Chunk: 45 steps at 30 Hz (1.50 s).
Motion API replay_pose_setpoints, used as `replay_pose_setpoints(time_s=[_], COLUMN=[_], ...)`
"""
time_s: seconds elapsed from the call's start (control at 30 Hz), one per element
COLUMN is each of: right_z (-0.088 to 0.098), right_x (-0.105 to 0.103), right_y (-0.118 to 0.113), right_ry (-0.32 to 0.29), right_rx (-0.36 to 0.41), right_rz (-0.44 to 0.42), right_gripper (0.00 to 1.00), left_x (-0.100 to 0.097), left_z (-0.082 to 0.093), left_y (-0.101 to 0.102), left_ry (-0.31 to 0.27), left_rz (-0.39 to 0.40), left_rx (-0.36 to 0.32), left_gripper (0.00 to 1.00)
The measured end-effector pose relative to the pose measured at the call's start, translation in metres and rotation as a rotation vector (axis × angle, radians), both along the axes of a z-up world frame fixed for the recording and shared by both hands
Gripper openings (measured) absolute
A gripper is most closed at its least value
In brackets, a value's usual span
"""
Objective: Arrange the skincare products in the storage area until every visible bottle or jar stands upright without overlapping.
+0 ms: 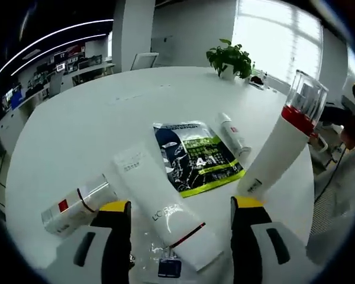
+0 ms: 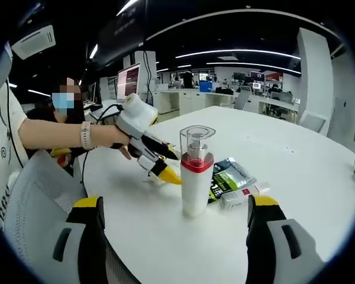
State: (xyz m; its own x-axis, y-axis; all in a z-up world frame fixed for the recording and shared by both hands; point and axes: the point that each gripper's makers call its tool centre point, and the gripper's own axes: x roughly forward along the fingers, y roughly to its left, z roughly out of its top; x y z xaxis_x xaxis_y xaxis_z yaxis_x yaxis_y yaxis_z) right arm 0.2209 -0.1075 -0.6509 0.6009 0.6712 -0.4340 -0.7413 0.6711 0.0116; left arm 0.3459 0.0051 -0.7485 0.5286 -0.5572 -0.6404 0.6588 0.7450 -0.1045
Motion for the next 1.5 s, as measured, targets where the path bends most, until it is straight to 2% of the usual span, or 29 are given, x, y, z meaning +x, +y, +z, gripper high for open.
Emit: replay_pose_setpoints(time_s=[0.2,0.23,0.33,0.57,0.8,1.03,1.17,1.23,1.33,1.5], right_z=[0.001,0.001,0.0,-0.001,-0.003,-0.006,-0.008,-0.008,-0.008,-0.009], right_x=[0.0,0.0,0.001,-0.001,-0.002,-0.005,-0.006,-0.007,-0.008,-0.009], right_y=[0.0,0.0,0.001,0.003,0.005,0.01,0.01,0.011,0.01,0.01], right_ry=[0.002,0.005,0.009,0.018,0.025,0.048,0.055,0.055,0.055,0.07], right_rx=[0.014,0.017,0.017,0.026,0.025,0.051,0.051,0.057,0.058,0.08], right_rz=[-0.015,-0.015,-0.016,-0.019,-0.019,-0.024,-0.03,-0.03,-0.036,-0.043], right_gripper=[1.0,1.0,1.0,1.0,1.0,1.0,1.0,1.0,1.0,1.0], left_x=[0.007,0.011,0.01,0.015,0.018,0.017,0.017,0.017,0.021,0.018], left_z=[-0.012,-0.012,-0.013,-0.015,-0.015,-0.018,-0.017,-0.015,-0.014,-0.012], left_y=[0.002,0.004,0.001,0.004,0.011,0.011,0.012,0.013,0.017,0.02], left_ry=[0.019,-0.016,-0.018,-0.065,-0.065,-0.034,-0.031,-0.051,-0.033,-0.025], left_rz=[0.055,0.055,0.062,0.058,0.083,0.096,0.111,0.115,0.127,0.125], left_rx=[0.012,0.036,0.062,0.125,0.126,0.12,0.109,0.108,0.091,0.096], left_gripper=[0.58,0.57,0.56,0.46,0.36,0.32,0.29,0.28,0.27,0.25])
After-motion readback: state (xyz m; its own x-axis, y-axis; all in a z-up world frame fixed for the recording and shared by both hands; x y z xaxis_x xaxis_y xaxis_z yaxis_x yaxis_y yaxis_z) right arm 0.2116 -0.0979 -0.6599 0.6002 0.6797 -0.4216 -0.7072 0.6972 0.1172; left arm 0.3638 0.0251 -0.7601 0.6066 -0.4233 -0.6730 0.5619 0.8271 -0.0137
